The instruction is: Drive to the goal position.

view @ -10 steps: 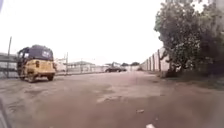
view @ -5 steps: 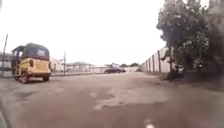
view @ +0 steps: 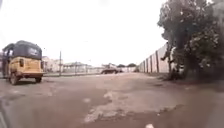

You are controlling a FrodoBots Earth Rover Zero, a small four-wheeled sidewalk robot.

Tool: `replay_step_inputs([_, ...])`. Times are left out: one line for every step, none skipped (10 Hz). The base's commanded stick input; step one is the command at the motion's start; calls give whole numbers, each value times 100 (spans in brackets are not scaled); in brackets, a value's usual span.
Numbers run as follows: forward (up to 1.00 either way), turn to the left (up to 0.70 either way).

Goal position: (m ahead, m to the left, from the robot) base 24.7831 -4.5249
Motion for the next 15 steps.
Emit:
replay_step_inputs([70,0])
replay_step_inputs([70,0])
replay_step_inputs([70,-28])
replay_step_inputs([70,-28])
replay_step_inputs([70,-14])
replay_step_inputs([70,0])
replay_step_inputs([70,-3])
replay_step_inputs([70,-10])
replay_step_inputs([70,-24])
replay_step_inputs([70,0])
replay_step_inputs([70,0])
replay_step_inputs([70,-14])
replay_step_inputs([70,-28])
replay_step_inputs([70,-28])
replay_step_inputs([70,0])
